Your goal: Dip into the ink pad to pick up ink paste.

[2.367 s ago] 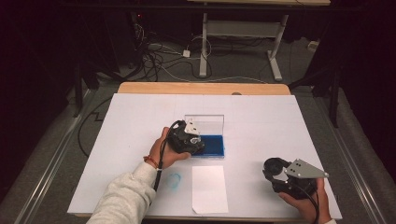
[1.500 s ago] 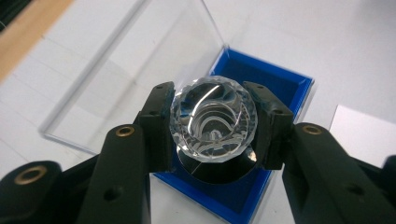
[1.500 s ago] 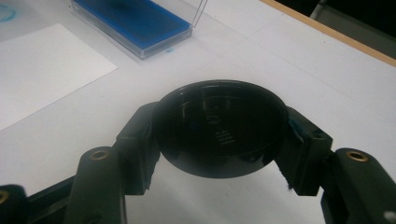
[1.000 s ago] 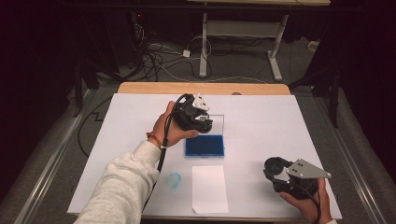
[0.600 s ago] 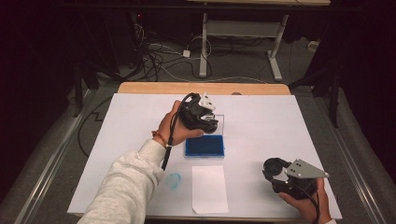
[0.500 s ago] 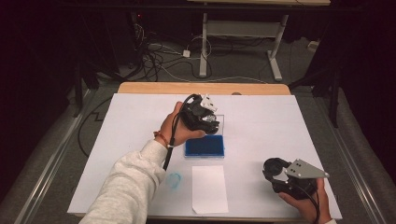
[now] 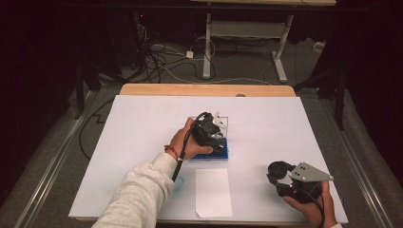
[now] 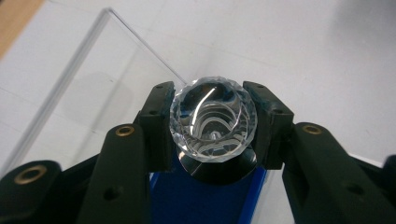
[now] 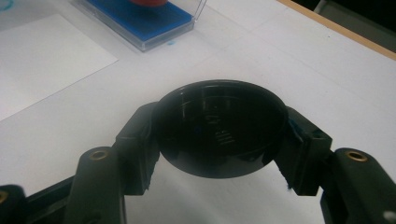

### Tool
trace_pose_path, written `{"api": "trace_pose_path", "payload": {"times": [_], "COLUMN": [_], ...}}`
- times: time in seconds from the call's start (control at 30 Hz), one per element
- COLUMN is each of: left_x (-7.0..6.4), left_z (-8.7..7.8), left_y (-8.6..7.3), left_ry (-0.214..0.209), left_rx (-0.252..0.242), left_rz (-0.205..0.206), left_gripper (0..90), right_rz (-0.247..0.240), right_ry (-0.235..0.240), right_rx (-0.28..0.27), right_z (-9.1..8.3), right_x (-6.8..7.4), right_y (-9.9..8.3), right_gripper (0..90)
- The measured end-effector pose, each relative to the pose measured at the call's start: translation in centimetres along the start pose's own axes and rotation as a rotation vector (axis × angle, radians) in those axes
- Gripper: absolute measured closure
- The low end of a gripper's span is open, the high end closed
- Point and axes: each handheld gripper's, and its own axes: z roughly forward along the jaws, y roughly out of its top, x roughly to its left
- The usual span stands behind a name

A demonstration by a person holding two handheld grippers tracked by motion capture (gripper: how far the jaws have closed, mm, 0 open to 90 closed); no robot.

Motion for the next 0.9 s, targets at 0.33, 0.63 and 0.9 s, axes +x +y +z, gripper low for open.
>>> {"api": "trace_pose_path", "payload": {"times": [0.33,0.63,0.9], "left_x": [-0.04,0.21,-0.17], "left_z": [0.70,0.80,0.74], "left_y": [-0.79,-0.94,-0.77], "left_ry": [-0.012,-0.027,-0.010], "left_rx": [0.003,-0.001,0.021], "left_rz": [-0.014,-0.028,-0.016], "left_gripper": [55.0,55.1,55.0], "right_rz": [-0.004,-0.009,-0.010], "right_ry": [0.000,-0.002,0.000], "right_rx": [0.005,0.006,0.007], "right_z": [0.09,0.13,0.19], "right_x": [0.04,0.06,0.17], "right_y": [-0.03,-0.02,0.02], "right_gripper": [38.5,38.5,38.6]}}
